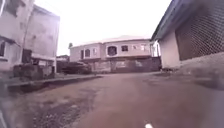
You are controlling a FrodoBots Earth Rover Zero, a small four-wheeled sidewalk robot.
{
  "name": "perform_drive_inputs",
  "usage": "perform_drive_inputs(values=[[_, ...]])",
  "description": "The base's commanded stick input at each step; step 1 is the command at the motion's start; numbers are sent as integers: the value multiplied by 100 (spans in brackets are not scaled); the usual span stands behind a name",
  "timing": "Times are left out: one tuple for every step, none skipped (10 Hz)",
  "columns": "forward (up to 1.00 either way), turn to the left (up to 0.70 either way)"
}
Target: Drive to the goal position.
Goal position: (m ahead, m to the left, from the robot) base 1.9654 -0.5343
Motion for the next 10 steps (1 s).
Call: perform_drive_inputs(values=[[70,-20],[70,-4],[70,0],[70,0],[70,-6],[70,-11],[70,-17],[70,-22],[70,-28],[70,-20]])
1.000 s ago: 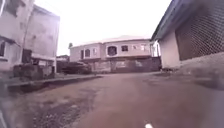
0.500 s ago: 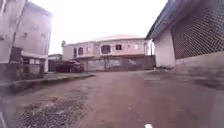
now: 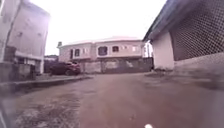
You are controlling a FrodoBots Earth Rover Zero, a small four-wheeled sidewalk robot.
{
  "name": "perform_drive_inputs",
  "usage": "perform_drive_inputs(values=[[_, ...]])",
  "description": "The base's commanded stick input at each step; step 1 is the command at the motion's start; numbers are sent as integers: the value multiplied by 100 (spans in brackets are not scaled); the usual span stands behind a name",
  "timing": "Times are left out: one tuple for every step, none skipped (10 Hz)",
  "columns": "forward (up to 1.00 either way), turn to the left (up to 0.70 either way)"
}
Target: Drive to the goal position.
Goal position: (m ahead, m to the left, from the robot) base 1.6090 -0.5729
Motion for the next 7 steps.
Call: perform_drive_inputs(values=[[70,-12],[70,-4],[70,0],[70,0],[70,0],[70,0],[70,0]])
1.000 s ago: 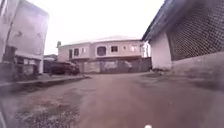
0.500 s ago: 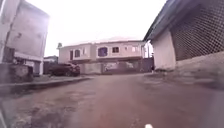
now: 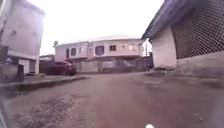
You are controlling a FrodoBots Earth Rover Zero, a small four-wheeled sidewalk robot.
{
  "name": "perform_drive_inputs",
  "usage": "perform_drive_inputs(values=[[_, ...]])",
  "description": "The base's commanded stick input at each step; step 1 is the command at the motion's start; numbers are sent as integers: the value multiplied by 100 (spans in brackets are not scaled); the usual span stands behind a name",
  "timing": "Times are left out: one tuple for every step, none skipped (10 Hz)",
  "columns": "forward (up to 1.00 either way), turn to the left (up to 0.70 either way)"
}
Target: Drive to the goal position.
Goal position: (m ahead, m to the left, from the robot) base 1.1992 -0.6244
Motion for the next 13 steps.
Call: perform_drive_inputs(values=[[70,0],[70,0],[70,0],[70,0],[70,0],[70,0],[70,0],[70,-7],[70,-13],[70,-20],[70,-26],[70,-28],[70,-28]])
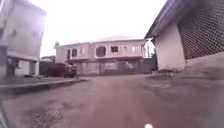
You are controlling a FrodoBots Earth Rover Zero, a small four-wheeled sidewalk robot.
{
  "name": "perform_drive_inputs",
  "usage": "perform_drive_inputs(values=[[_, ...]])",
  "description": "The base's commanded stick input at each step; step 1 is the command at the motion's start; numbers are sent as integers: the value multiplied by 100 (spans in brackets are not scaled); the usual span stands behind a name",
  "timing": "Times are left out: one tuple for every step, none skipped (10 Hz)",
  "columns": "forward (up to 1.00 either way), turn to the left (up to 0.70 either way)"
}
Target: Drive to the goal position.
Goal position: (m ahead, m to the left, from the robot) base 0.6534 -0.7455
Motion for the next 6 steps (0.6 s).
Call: perform_drive_inputs(values=[[70,-28],[70,-28],[70,-28],[70,-28],[70,-28],[70,-28]])
